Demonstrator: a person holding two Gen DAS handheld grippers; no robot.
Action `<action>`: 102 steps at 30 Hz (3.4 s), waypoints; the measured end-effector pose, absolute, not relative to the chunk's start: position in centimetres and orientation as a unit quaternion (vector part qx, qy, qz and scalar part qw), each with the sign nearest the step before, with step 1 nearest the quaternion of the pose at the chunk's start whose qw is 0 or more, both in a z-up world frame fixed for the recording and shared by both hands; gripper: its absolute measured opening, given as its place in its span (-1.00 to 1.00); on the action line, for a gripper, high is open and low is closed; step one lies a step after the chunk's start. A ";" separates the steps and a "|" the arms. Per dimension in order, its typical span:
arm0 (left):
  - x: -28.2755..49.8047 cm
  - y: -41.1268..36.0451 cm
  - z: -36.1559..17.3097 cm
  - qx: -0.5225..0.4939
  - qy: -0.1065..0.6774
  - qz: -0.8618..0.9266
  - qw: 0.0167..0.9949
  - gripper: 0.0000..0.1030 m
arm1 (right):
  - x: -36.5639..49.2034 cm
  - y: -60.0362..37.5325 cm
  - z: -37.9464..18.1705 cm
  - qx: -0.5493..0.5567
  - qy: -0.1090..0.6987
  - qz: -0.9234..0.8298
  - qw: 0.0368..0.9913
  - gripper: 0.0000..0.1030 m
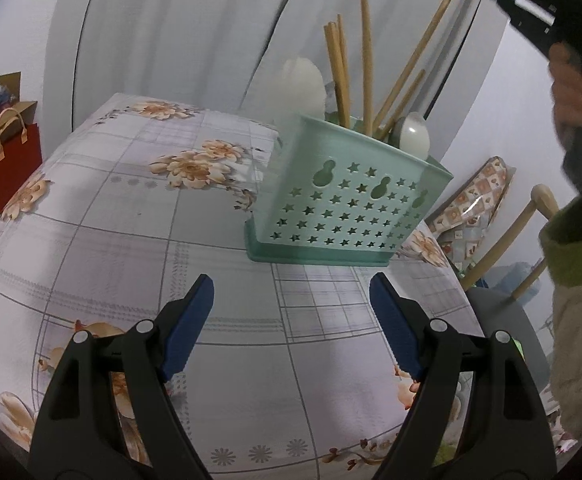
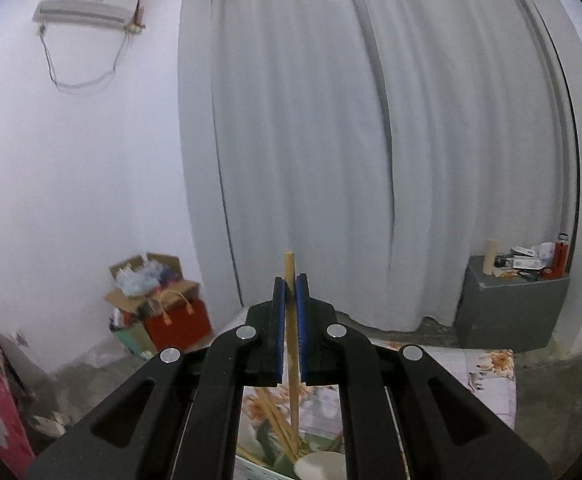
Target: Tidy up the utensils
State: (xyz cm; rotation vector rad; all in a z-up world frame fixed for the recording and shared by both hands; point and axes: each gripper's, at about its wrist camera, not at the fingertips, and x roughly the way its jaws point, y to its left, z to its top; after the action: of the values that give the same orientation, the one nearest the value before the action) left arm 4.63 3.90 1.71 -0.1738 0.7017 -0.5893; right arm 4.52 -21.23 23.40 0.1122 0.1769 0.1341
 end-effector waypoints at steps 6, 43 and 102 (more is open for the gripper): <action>4.7 4.1 1.8 -0.084 0.339 -0.279 0.894 0.52 | 7.0 -21.1 18.8 0.027 0.152 0.055 0.987 -0.88; 4.7 1.6 5.4 0.039 0.303 -0.063 0.950 0.83 | -3.8 -20.3 3.3 0.030 0.296 -0.124 0.947 0.76; 4.5 2.7 5.3 0.068 0.314 0.033 0.946 0.83 | -4.2 -22.6 4.5 0.057 0.291 -0.189 0.936 0.87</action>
State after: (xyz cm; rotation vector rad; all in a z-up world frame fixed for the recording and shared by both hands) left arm 4.46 2.68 5.31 0.1380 0.6394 0.0666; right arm -4.17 -22.63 4.49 0.1169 0.5943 -0.3854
